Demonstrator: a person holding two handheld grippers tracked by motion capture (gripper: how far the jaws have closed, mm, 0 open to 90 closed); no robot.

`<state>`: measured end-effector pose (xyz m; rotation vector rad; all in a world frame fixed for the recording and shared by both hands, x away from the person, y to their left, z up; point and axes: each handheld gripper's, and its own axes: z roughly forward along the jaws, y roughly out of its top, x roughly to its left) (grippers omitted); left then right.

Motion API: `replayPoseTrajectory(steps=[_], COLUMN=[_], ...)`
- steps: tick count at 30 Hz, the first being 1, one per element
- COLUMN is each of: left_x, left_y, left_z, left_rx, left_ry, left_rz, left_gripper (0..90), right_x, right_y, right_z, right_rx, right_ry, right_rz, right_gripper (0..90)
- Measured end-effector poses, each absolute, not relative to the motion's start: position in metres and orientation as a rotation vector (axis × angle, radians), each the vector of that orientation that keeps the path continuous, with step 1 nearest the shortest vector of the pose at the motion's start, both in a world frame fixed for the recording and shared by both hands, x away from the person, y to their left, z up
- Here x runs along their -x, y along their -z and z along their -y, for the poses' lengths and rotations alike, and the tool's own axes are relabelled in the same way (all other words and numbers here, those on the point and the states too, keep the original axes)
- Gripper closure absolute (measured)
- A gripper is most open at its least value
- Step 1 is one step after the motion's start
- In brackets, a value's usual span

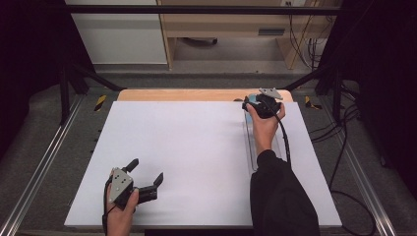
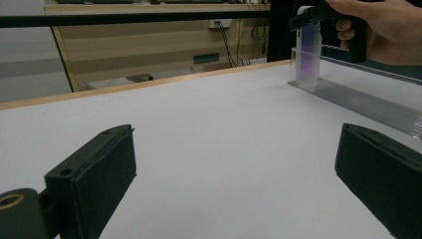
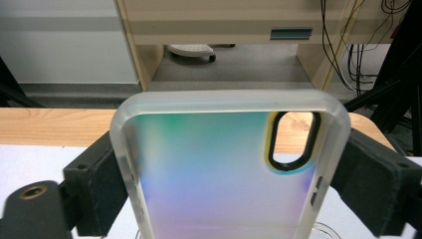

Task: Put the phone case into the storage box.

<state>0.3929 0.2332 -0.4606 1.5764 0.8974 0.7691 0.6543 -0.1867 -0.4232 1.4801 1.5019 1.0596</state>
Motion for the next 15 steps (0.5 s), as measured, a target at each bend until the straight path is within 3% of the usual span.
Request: replayPoseTrajectory(steps=[15], left_x=[-0.3928], left_y=[0.4606], left_z=[-0.2333], left_rx=[-1.577], left_ry=[-0.768], left_rz=[-0.898], left_gripper=[2.3], right_x=[-0.6529], right_y=[0.4201], right_z=[0.1855], right_rx=[-1.470], right_ry=[-1.092], right_rz=[-1.491], right_gripper=[10.4])
